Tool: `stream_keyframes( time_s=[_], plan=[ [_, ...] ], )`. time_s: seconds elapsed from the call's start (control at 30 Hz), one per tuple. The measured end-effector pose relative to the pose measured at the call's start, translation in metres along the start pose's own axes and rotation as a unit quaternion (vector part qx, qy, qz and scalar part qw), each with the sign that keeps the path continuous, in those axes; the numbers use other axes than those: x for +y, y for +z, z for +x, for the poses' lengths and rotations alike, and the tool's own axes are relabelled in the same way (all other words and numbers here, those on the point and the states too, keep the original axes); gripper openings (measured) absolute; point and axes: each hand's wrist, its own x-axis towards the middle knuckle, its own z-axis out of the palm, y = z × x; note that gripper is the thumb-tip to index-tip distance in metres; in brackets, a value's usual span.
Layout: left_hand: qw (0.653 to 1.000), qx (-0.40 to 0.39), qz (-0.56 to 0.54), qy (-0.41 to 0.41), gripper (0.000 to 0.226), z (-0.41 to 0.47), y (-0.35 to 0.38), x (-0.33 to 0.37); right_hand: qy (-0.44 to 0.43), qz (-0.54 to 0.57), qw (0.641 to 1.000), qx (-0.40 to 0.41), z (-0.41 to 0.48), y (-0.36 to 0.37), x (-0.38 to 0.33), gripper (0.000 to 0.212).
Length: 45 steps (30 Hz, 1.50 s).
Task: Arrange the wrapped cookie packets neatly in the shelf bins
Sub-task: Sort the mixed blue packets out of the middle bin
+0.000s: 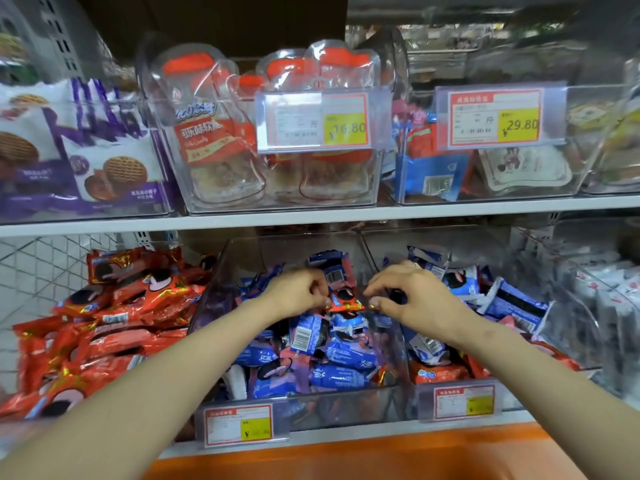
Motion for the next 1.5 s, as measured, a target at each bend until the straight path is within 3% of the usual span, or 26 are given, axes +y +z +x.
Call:
stream_keyframes(
  time_s=[0.1, 0.27, 0.4, 0.5, 0.53, 0.67, 0.8, 0.87, 0.93, 1.03, 1.13, 1.27, 1.37, 1.43, 1.5],
  plan=[
    [0.996, -0.035, 0.075, -0.016, 0.03, 0.005, 0.007, 0.01, -0.003, -0.005, 1.0, 0.001, -0.002, -0.001, -0.001, 0.016],
    [0.992, 0.026, 0.123, 0.006, 0.014, 0.008, 0.013, 0.013, -0.002, -0.01, 1.0, 0.0, -0.001, -0.001, -0.002, 0.016],
    [1.0, 0.025, 0.018, 0.005, 0.02, -0.004, -0.015, 0.017, 0.005, -0.022, 1.0, 0.017, 0.002, -0.001, -0.005, 0.025],
    [0.992, 0.006, -0.103, 0.079, 0.004, -0.022, -0.038, 0.021, 0.002, -0.022, 1.0, 0.022, 0.005, 0.002, -0.009, 0.04],
    [0.985, 0.005, -0.132, 0.106, 0.011, -0.029, -0.043, 0.022, -0.003, -0.017, 1.0, 0.022, 0.005, 0.004, -0.011, 0.041],
    [0.971, 0.011, -0.195, 0.141, 0.02, -0.049, -0.052, 0.019, -0.044, -0.007, 0.997, 0.055, 0.003, 0.007, -0.019, 0.019],
    [0.963, 0.036, -0.256, 0.082, 0.003, -0.04, -0.047, -0.004, -0.025, -0.004, 0.992, 0.123, 0.0, 0.0, -0.024, 0.012],
    [0.982, 0.056, -0.18, -0.004, 0.013, -0.028, -0.039, -0.021, 0.004, 0.012, 0.987, 0.158, -0.002, -0.006, -0.024, 0.008],
    [0.995, 0.028, -0.072, -0.057, 0.031, -0.015, -0.026, -0.035, 0.038, 0.05, 0.981, 0.186, -0.004, -0.012, -0.022, 0.008],
    [0.997, -0.033, -0.026, -0.062, 0.05, -0.001, -0.008, -0.042, 0.077, 0.128, 0.97, 0.19, -0.007, -0.016, -0.018, 0.01],
    [0.994, -0.042, -0.056, -0.089, 0.059, 0.011, -0.001, -0.045, 0.083, 0.132, 0.971, 0.18, -0.009, -0.017, -0.016, 0.009],
    [0.978, -0.09, -0.139, -0.127, 0.045, 0.02, -0.001, -0.044, 0.074, 0.133, 0.972, 0.177, -0.01, -0.018, -0.016, 0.016],
    [0.973, -0.089, -0.199, -0.078, 0.042, 0.023, -0.009, -0.042, 0.075, 0.131, 0.973, 0.176, -0.01, -0.02, -0.015, 0.02],
    [0.978, -0.079, -0.183, -0.057, 0.04, 0.024, -0.012, -0.043, 0.082, 0.132, 0.972, 0.175, -0.01, -0.021, -0.014, 0.021],
    [0.989, -0.092, -0.098, -0.065, 0.044, 0.025, -0.01, -0.047, 0.088, 0.134, 0.972, 0.171, -0.01, -0.022, -0.013, 0.02]
  ],
)
